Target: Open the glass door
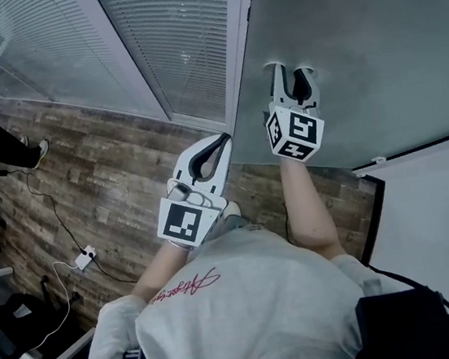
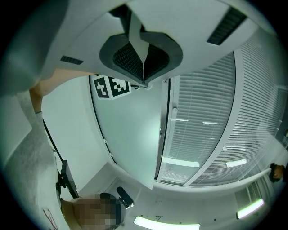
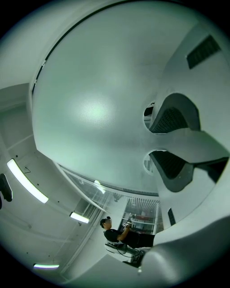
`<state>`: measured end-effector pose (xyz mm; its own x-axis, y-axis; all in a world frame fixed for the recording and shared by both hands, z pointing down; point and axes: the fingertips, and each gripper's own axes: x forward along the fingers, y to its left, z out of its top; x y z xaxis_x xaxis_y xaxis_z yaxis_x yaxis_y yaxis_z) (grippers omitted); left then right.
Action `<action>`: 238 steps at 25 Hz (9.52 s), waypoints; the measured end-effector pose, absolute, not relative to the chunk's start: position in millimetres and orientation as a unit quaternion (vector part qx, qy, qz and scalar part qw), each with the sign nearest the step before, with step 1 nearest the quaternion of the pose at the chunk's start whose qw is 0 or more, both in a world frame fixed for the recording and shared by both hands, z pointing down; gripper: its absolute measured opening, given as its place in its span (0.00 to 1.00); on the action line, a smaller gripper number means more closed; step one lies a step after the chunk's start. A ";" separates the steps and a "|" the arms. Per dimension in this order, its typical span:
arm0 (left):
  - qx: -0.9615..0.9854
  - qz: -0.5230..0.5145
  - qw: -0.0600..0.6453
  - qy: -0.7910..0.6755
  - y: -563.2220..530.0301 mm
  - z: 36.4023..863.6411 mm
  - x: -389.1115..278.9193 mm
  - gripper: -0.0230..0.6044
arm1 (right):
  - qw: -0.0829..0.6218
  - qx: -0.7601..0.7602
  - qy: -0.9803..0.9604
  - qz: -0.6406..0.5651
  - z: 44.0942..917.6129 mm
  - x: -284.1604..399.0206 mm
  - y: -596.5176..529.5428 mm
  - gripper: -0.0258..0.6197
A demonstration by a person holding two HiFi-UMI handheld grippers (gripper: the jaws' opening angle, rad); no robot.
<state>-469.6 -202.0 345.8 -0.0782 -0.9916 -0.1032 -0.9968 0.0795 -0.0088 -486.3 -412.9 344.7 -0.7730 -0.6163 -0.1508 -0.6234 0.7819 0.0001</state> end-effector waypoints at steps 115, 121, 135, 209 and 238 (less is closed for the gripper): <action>-0.943 0.028 0.058 0.325 -55.1 321.1 416.0 0.07 | 0.036 -0.077 0.994 0.072 337.0 392.5 -182.7 0.23; -0.945 0.011 0.047 0.323 -61.1 326.6 427.5 0.07 | 0.034 -0.066 0.994 0.075 333.0 427.1 -194.0 0.23; -0.946 -0.005 0.034 0.321 -80.0 338.5 435.9 0.07 | 0.033 -0.039 0.997 0.061 335.3 479.5 -219.7 0.25; -0.968 0.047 0.030 0.244 -58.3 329.0 412.5 0.07 | -0.005 -0.440 0.894 0.088 322.1 520.4 -60.4 0.09; -0.963 0.058 0.029 0.261 -22.4 324.3 334.5 0.07 | 0.024 -0.387 0.920 0.049 317.8 379.7 -6.3 0.09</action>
